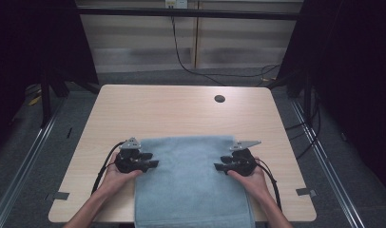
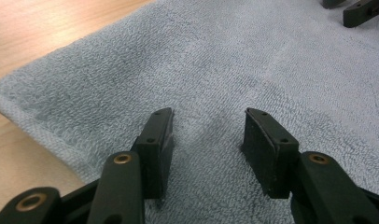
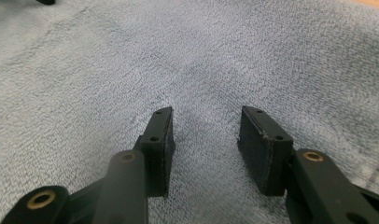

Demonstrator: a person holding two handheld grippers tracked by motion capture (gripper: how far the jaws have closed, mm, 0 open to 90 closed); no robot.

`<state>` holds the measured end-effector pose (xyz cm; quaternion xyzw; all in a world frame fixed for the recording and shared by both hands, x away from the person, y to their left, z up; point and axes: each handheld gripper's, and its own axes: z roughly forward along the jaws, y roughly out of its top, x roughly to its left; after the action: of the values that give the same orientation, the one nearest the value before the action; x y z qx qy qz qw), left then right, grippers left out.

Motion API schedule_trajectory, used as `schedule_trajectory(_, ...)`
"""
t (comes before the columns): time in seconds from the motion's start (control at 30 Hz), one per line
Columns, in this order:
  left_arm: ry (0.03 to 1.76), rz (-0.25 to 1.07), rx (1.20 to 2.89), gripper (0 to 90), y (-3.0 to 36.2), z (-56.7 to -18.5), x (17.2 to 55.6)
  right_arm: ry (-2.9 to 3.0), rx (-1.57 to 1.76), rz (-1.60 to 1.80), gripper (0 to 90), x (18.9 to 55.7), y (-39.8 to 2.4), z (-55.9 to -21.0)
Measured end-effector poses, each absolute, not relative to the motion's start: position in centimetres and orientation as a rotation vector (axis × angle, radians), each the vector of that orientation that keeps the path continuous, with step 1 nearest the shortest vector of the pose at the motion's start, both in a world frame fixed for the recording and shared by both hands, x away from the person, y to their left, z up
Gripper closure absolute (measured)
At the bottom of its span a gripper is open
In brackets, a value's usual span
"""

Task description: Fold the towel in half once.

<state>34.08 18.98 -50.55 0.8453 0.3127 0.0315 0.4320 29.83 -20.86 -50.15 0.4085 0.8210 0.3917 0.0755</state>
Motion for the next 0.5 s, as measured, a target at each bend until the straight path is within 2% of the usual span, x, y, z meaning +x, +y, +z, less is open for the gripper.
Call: schedule_trajectory(0.5, 0.743, 0.054, 2.119, 50.5, 18.9, -50.5, 31.8, 2.508, 1.210, 1.161, 55.8, 26.3, -21.0, -49.8)
